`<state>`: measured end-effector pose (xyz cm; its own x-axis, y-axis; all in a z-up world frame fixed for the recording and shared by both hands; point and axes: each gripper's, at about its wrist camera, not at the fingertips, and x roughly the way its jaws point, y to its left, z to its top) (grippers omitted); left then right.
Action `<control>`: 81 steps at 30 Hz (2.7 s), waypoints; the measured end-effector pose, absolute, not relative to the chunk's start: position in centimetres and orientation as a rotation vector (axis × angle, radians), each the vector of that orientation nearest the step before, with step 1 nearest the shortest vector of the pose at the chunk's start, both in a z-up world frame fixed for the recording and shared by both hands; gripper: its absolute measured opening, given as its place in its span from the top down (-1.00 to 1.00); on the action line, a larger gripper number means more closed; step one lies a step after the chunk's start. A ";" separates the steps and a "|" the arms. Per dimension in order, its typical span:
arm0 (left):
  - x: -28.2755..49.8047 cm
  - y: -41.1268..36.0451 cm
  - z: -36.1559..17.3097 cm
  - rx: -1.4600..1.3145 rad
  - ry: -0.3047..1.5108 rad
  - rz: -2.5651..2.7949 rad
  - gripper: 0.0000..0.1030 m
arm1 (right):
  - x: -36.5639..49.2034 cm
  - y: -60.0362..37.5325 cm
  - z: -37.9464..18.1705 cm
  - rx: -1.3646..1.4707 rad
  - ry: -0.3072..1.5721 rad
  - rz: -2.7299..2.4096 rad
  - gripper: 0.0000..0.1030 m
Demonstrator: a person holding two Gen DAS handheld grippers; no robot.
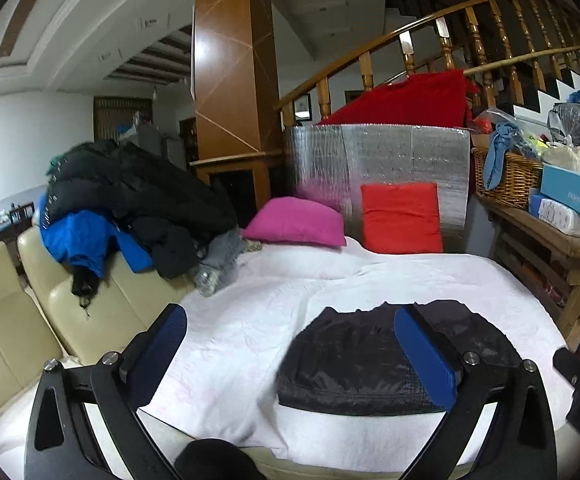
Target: Fold large clothes
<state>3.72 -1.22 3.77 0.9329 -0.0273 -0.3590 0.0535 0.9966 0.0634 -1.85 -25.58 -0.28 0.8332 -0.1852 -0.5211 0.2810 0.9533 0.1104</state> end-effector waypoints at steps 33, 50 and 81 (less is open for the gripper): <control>0.7 -1.0 5.7 0.081 0.327 -0.048 -1.00 | -3.0 -24.9 1.6 0.222 0.507 -0.273 -0.46; 0.7 -0.9 5.7 0.094 0.330 -0.055 -1.00 | -2.9 -25.2 1.5 0.241 0.513 -0.274 -0.46; 0.9 0.1 5.8 0.082 0.323 -0.083 -1.00 | -1.0 -23.2 0.6 0.194 0.538 -0.282 -0.46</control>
